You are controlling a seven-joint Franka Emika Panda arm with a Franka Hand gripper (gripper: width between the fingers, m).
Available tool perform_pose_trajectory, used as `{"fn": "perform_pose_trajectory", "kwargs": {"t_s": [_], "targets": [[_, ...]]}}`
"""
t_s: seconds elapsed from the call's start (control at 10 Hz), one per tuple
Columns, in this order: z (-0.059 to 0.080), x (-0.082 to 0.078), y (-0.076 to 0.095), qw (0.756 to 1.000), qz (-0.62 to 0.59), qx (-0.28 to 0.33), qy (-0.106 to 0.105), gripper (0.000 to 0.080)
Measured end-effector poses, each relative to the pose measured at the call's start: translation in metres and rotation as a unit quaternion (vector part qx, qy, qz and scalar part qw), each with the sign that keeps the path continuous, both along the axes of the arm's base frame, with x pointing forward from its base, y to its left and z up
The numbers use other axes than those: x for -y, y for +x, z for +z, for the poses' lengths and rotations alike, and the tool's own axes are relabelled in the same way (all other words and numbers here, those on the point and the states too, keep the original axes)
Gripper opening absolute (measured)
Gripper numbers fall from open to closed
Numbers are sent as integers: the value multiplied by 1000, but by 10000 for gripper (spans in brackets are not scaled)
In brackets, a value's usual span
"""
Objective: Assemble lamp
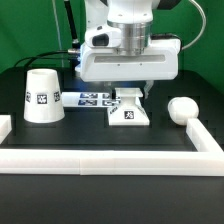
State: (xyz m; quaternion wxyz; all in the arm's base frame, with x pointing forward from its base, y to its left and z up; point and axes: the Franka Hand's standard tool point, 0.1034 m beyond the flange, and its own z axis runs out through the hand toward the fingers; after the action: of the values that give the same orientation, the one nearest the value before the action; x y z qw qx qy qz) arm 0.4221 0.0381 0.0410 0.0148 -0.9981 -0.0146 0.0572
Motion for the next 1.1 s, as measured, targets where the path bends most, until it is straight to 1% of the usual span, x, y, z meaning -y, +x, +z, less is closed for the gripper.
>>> {"fn": "perform_pose_trajectory", "kwargs": {"t_s": [0.4,0.7,1.1], "targets": [[0,0,1,1000,1,0,0,535],[0,-3,21,1000,3,11,2,537],[1,-12,61,999,8,32,6,537]]}}
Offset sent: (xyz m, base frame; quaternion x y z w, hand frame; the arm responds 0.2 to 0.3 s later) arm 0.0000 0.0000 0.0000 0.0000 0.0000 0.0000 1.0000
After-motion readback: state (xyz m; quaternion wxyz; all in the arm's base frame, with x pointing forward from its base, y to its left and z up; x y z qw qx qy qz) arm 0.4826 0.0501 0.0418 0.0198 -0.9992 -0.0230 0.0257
